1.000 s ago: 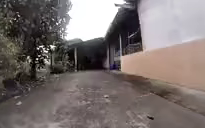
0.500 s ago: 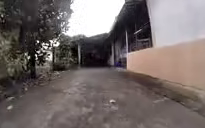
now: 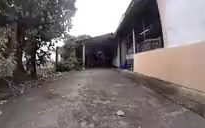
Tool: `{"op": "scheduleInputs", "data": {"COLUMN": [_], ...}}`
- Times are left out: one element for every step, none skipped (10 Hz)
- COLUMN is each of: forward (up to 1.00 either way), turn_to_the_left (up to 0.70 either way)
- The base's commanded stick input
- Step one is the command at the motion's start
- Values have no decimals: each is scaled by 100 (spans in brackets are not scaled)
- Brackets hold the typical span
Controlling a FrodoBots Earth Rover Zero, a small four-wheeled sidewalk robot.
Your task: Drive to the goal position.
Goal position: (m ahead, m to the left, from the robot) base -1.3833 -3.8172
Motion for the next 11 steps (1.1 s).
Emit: {"op": "scheduleInputs", "data": {"forward": [70,70,70,70,70,70,70,70,70,70,70], "turn_to_the_left": [0,0,0,0,0,0,0,0,0,0,0]}}
